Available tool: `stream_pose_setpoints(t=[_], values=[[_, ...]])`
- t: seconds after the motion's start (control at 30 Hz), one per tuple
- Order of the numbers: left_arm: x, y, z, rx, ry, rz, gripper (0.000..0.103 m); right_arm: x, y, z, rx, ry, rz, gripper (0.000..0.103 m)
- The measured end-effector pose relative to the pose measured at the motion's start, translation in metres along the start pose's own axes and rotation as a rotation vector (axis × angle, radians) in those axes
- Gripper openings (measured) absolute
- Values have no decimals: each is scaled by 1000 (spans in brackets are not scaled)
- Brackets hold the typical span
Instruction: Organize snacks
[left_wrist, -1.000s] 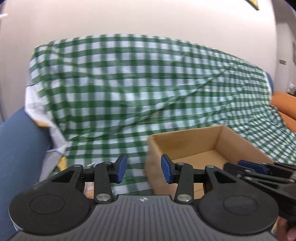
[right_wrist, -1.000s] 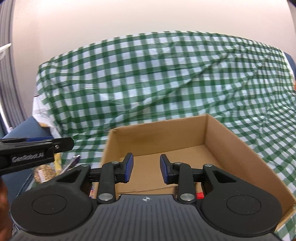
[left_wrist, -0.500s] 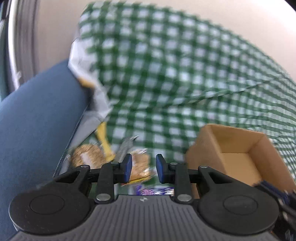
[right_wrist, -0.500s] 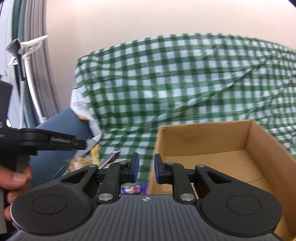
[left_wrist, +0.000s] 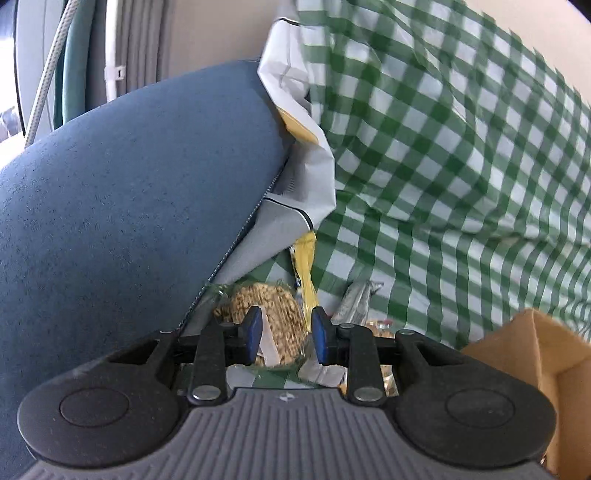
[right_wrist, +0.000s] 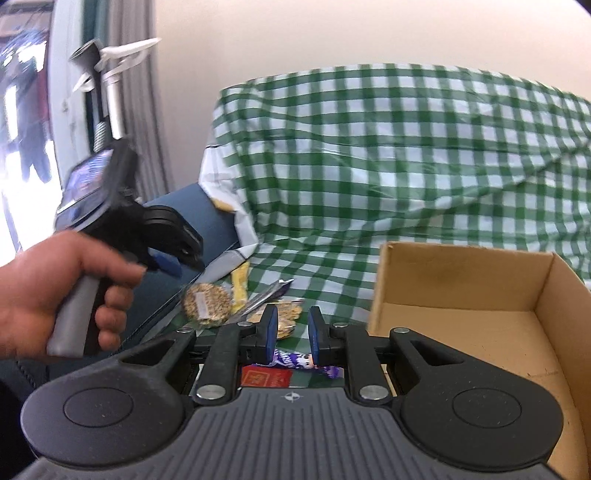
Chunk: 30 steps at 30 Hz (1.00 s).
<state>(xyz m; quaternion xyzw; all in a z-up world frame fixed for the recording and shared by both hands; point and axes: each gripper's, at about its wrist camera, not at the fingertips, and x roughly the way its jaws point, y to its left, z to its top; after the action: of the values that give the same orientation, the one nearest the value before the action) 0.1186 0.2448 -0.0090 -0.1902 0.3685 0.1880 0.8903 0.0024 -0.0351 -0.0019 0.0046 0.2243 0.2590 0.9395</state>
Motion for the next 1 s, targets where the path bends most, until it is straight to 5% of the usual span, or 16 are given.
stream_pose_setpoints(t=[0.2,0.4,0.57,0.63,0.77,1.0], values=[[3,21,8,-46,31,0,31,7,26,-1,-80,50,58,19],[10,23,12,-67,57,-14,31,39,42,5,-15,184,57,21],[7,22,11,-66,58,-37,31,91,54,-4,71,314,-34,70],[7,23,10,-68,66,-45,31,120,57,-10,94,383,-66,79],[7,24,9,-69,69,-54,31,159,56,-23,97,468,-125,89],[5,26,11,-84,72,-75,31,201,50,-40,91,577,-199,89]])
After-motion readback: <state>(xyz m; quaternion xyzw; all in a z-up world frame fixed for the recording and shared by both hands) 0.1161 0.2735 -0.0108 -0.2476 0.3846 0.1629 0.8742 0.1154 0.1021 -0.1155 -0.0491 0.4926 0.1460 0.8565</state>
